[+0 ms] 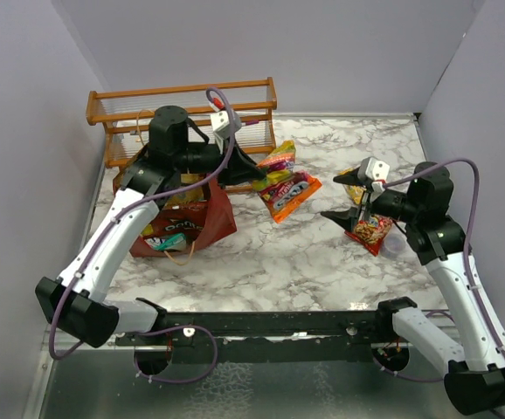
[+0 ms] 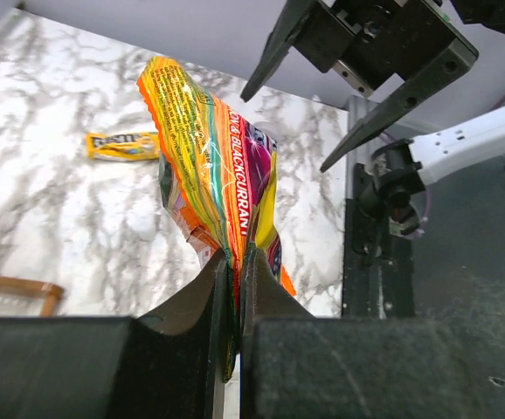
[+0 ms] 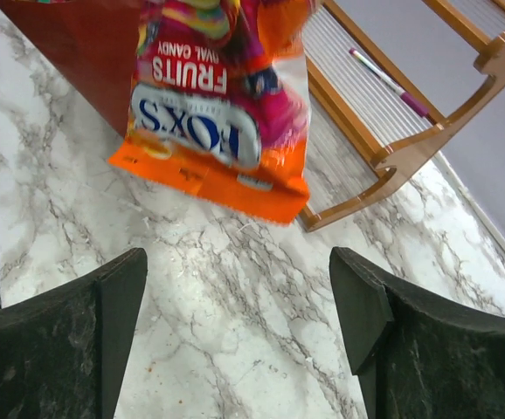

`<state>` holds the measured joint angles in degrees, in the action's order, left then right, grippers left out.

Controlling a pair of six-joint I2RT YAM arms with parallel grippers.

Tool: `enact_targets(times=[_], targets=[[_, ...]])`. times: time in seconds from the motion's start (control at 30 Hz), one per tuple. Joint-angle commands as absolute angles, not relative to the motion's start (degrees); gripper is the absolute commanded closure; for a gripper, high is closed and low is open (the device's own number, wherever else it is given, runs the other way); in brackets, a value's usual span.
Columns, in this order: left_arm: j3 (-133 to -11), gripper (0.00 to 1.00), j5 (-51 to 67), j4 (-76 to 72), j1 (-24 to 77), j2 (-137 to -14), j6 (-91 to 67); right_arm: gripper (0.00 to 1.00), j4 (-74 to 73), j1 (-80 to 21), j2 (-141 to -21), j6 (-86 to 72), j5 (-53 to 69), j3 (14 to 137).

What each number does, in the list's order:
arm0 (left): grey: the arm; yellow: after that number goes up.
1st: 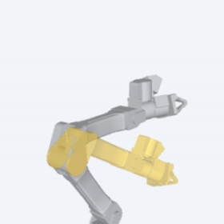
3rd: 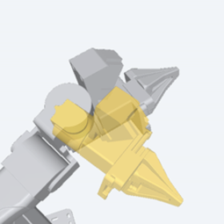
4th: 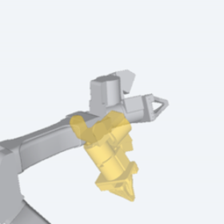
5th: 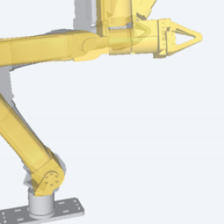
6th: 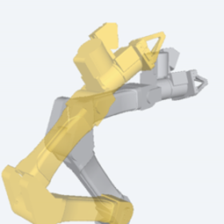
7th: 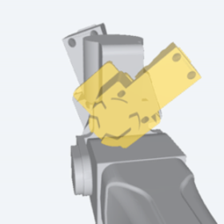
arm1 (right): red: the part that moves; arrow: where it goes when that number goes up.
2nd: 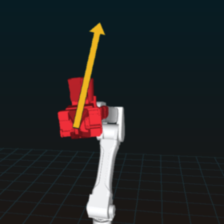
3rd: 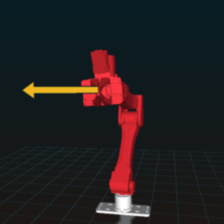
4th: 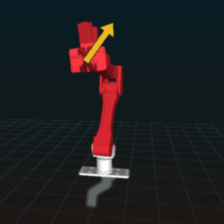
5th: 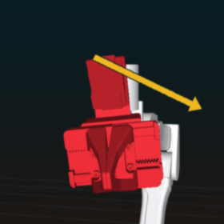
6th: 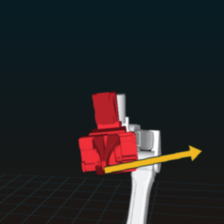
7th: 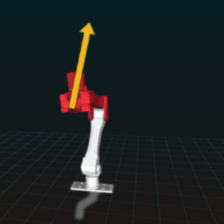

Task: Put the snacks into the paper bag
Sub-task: Place the snack in the paper bag.

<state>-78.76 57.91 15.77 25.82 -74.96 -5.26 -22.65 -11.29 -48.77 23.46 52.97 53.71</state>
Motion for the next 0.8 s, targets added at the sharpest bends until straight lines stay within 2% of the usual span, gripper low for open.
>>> enact_targets(times=[0.0,0.37,0.77], targets=[[-83.9,1.00,52.8,21.6,23.3,-70.7,2.2,0.12,-20.9,-10.5,-47.8,21.9,49.1,52.5],[-93.7,1.00,42.1,38.8,16.4,-64.5,20.7,0.11,-25.5,-10.5,-53.3,26.6,47.5,50.8],[-103.2,1.00,27.1,52.4,9.6,-59.5,33.6,0.10,-23.7,-10.5,-52.0,26.3,46.4,47.2]])
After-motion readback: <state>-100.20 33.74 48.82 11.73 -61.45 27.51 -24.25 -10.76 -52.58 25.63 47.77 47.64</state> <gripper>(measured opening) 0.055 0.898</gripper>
